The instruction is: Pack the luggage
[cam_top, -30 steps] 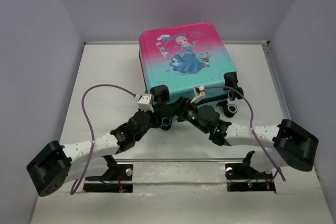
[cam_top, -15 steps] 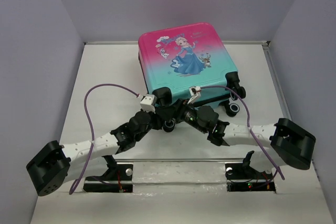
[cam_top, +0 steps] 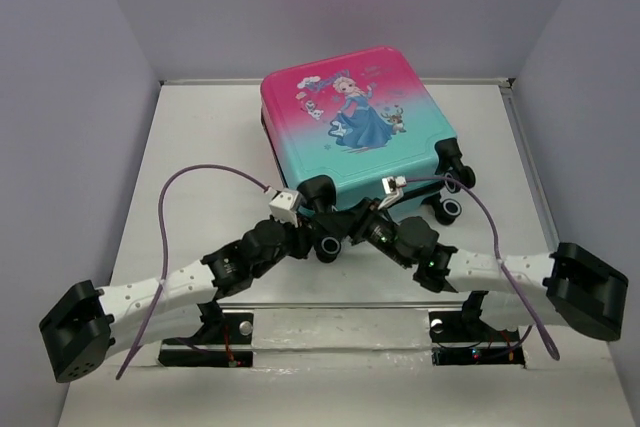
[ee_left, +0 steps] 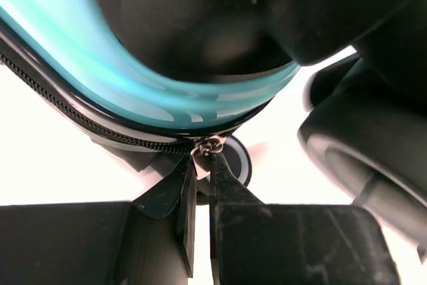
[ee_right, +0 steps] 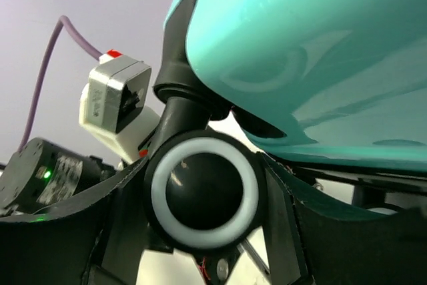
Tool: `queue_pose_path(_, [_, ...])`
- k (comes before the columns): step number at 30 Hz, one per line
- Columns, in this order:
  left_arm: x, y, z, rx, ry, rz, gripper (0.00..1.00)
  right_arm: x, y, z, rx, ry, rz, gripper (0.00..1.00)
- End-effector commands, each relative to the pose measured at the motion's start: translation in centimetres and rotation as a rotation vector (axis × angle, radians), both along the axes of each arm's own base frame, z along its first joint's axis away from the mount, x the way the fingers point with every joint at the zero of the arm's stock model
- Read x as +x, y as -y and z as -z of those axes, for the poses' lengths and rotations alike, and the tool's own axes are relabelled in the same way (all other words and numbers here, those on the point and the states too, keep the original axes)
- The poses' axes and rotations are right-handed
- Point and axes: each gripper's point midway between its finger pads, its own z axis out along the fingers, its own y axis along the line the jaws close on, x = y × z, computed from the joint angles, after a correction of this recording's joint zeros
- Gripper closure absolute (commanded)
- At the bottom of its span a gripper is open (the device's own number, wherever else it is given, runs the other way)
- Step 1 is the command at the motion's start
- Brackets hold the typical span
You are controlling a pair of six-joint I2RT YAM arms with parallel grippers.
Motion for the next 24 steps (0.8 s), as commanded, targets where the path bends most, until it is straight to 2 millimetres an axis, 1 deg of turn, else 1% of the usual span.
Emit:
queue_pose_path(1, [3.9,-4.0,-6.7,-0.075,0.196,-0.277,0.94,1.3,5.1,-1.0,0.015,0.041,0.182,0.93])
queue_pose_path(2, [3.8,-5.0,-5.4,-0.025,0.168,-0.303,0.94,0.9,6.5,-1.8,0.039,0.059,0.188,0.93])
queue_pose_path(3, [3.7,-6.0,-4.3,0.005,0.136,-0.340,0.94,0.6,7.0,-1.0,-0.007,0.057,0.189,0.93])
queue_pose_path(4, [3.7,-6.4,-3.9,0.013,0.125,-0.357,0.94,0.3,7.5,-1.2,-0.013,0.062,0.189,0.93])
queue_pose_path(5, [3.6,-6.9,-3.5,0.016,0.113,-0.372,0.94,0.2,8.5,-1.6,-0.027,0.074,0.201,0.93])
queue_pose_path(6, [3.4,-7.4,-2.9,0.030,0.101,-0.388,0.94,0.0,8.8,-1.8,-0.035,0.080,0.203,0.93])
queue_pose_path(7, [3.3,-7.6,-2.6,0.032,0.092,-0.395,0.94,-0.2,9.1,-2.0,-0.042,0.084,0.202,0.93])
queue_pose_path(8, [3.2,-7.9,-2.4,0.022,0.078,-0.410,0.94,-0.4,9.5,-3.0,-0.030,0.095,0.203,0.93])
queue_pose_path(9, [3.0,-8.1,-2.0,0.024,0.067,-0.421,0.94,-0.5,9.5,-2.4,-0.062,0.091,0.197,0.93])
queue_pose_path(10, [2.9,-8.7,-1.5,0.042,0.057,-0.436,0.94,-0.7,9.4,-2.6,-0.062,0.099,0.181,0.93])
queue_pose_path(13, [2.9,-10.0,-1.4,0.033,0.046,-0.513,0.94,-1.0,9.1,-2.9,-0.073,0.105,0.160,0.93])
queue_pose_path(14, [3.3,-10.2,-2.0,0.003,0.037,-0.558,0.94,-1.0,9.1,-3.0,-0.074,0.108,0.159,0.93])
queue_pose_path(15, [4.0,-11.1,-2.3,0.006,0.040,-0.603,0.94,-1.1,9.1,-3.3,-0.069,0.114,0.152,0.93])
queue_pose_path(16, [4.4,-11.2,-2.5,0.011,0.040,-0.615,0.94,-1.2,9.1,-3.4,-0.069,0.116,0.149,0.93])
queue_pose_path(17, [5.0,-11.4,-2.4,0.036,0.038,-0.633,0.94,-1.3,9.1,-3.3,-0.074,0.114,0.144,0.93])
queue_pose_path(19, [6.7,-12.6,-3.9,0.027,0.071,-0.713,0.94,-1.6,9.1,-3.6,-0.067,0.119,0.132,0.93])
queue_pose_path(20, [7.4,-12.8,-3.9,0.033,0.072,-0.731,0.94,-1.6,9.1,-3.5,-0.071,0.117,0.129,0.93])
queue_pose_path(21, [8.1,-12.6,-4.6,0.019,0.084,-0.729,0.94,-1.7,9.0,-3.4,-0.073,0.116,0.122,0.93])
queue_pose_path(22, [9.1,-13.0,-5.1,-0.010,0.099,-0.764,0.94,-1.8,8.8,-3.3,-0.078,0.111,0.111,0.93])
queue_pose_path(24, [10.2,-13.6,-6.3,-0.041,0.130,-0.820,0.94,-1.9,8.6,-3.3,-0.080,0.113,0.099,0.93])
